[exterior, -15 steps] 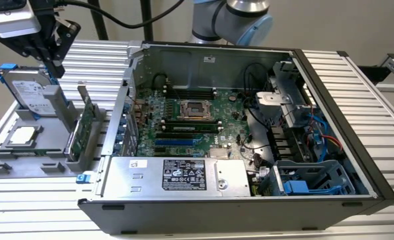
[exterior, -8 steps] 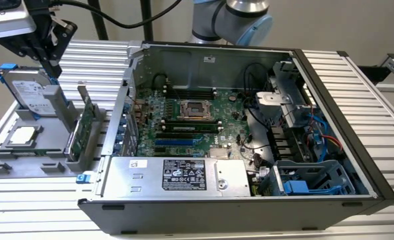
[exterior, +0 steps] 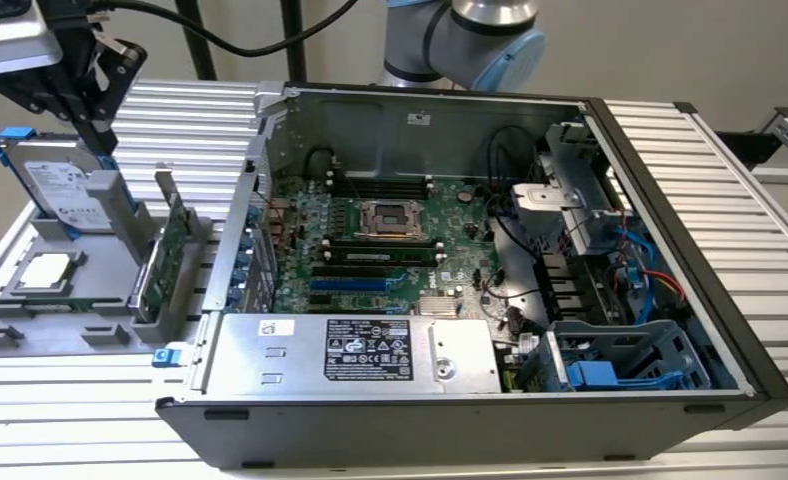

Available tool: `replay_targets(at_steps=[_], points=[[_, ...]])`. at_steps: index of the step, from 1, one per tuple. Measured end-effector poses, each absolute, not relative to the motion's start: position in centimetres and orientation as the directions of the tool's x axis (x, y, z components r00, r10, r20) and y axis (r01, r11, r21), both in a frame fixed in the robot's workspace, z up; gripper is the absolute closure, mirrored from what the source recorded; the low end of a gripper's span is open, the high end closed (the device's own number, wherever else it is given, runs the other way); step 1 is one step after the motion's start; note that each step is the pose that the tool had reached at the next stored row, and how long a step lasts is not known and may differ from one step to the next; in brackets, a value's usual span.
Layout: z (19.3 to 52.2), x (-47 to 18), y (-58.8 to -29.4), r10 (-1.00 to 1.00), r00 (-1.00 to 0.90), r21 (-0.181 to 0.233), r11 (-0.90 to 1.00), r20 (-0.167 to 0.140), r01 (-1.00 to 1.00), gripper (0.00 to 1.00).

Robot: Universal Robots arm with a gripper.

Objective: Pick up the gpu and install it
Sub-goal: 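Reach for the gpu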

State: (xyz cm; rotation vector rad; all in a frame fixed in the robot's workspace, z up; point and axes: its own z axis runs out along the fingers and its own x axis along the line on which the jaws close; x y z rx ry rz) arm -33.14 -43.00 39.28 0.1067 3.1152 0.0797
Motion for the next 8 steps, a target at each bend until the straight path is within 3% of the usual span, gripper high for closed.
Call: replay_targets(at_steps=[8], points=[[39.28,-33.37,-43.00,0.064,-0.998,0.052,0.997,-0.022,0.063,1.00]])
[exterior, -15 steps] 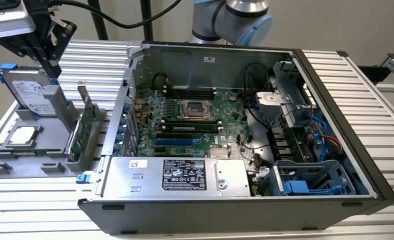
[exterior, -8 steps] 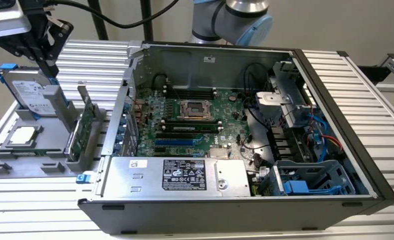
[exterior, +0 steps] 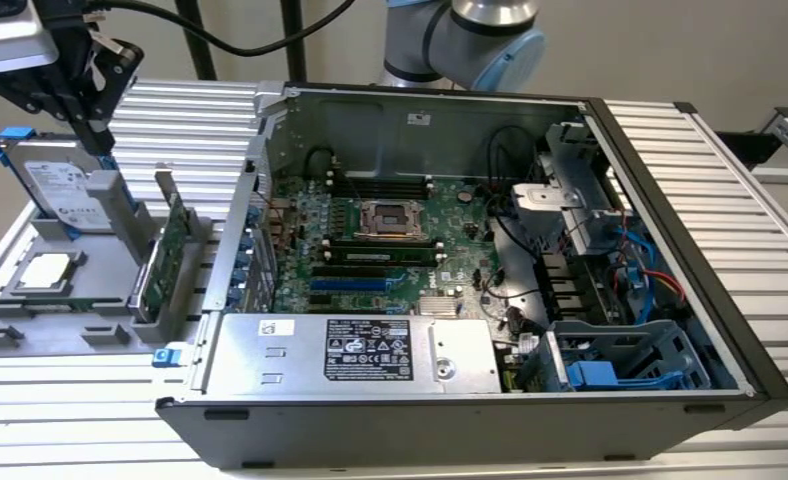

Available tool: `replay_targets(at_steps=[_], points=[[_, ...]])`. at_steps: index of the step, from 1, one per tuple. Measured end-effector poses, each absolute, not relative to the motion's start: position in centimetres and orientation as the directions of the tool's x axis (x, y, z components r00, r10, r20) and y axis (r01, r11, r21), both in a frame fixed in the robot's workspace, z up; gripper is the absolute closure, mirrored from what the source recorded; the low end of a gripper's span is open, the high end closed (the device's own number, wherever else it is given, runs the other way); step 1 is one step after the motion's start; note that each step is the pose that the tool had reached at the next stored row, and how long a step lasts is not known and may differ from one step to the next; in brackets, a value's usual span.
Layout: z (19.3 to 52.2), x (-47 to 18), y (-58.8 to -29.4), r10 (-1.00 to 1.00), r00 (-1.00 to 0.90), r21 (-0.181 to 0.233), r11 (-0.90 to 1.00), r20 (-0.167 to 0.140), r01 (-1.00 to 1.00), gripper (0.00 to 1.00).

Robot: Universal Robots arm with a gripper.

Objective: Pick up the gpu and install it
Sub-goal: 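Pick up the gpu and move the gpu toward the slot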

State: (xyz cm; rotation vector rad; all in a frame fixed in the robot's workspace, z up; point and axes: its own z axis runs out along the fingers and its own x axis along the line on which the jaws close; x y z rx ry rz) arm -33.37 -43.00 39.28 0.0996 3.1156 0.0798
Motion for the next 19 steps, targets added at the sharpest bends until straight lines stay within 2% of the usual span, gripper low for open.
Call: replay_targets(at_steps=[12,13,19], points=[[39.28,-33.37,-43.00,0.063,-0.998,0.052,0.997,-0.022,0.062,1.00],[39.28,-33.37,-43.00,0.063,-0.998,0.052,0.997,-0.022,0.062,0.00],[39.28,-33.37,-43.00,0.063,-0.998,0.052,0.997,-0.022,0.061,0.00]])
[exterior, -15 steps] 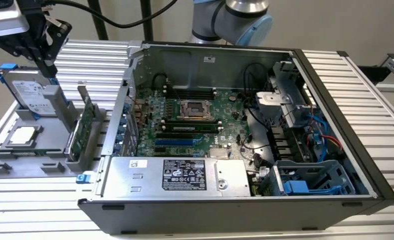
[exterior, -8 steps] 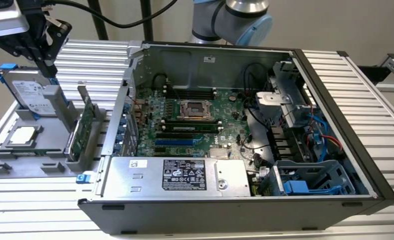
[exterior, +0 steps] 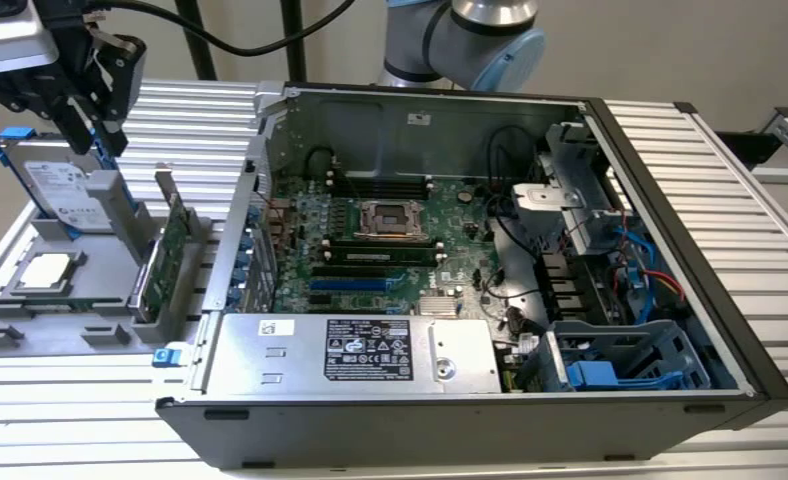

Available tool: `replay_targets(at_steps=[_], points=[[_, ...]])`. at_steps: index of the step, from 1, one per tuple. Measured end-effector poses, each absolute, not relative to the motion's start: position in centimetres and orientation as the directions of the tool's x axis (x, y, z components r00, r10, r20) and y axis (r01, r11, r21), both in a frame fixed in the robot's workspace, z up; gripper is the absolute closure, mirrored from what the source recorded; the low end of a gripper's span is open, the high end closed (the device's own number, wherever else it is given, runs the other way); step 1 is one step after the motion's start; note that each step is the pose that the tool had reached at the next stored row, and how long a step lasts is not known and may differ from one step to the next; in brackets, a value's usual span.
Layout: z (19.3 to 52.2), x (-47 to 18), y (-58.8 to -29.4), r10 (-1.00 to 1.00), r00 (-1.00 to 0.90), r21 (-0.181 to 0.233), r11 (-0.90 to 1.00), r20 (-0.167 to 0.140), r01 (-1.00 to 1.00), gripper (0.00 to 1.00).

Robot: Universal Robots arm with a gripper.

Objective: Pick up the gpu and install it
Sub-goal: 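Pick up the gpu and move the gpu toward the slot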

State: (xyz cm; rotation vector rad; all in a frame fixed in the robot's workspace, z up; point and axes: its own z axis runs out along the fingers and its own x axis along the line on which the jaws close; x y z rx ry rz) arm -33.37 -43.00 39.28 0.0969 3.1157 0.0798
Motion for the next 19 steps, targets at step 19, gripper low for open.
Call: replay_targets(at_steps=[19], points=[[38.88,-33.29,-43.00,0.019,-1.000,0.052,0.999,-0.021,0.018,0.00]])
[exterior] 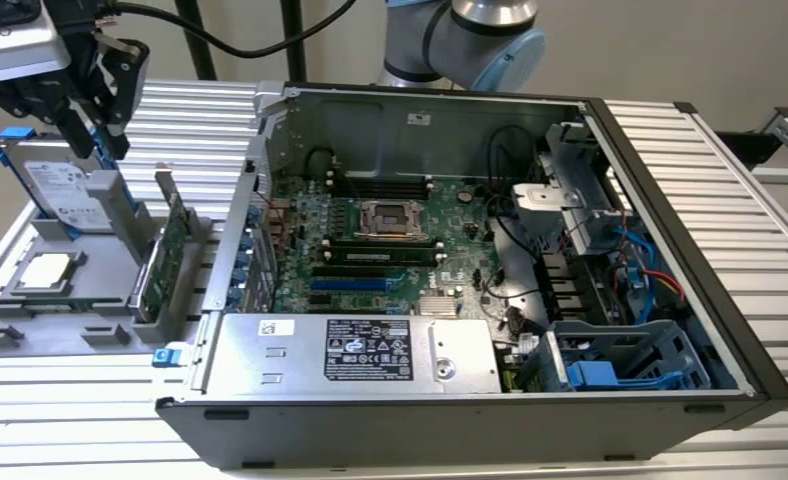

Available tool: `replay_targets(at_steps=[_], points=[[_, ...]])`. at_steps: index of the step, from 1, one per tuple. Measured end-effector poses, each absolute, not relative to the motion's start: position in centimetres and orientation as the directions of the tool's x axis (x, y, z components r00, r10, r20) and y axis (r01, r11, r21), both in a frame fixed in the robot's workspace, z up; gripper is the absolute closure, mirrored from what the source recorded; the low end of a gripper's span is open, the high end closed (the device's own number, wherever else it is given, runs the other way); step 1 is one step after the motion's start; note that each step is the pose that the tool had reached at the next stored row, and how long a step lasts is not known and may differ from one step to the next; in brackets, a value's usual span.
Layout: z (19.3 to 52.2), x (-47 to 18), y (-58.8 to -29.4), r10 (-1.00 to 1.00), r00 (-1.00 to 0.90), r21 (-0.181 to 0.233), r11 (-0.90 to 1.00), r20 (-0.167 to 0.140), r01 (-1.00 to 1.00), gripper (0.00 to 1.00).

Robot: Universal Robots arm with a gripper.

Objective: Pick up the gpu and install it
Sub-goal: 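Pick up the gpu and move the gpu toward the slot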

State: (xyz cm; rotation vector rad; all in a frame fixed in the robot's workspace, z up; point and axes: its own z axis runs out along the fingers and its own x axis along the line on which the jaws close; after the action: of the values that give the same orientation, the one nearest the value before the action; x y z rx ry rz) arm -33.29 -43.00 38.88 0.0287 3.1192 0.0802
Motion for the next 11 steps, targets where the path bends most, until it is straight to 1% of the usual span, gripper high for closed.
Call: replay_targets(at_steps=[11], points=[[38.70,-33.29,-43.00,0.017,-1.000,0.052,0.999,-0.021,0.016,0.00]])
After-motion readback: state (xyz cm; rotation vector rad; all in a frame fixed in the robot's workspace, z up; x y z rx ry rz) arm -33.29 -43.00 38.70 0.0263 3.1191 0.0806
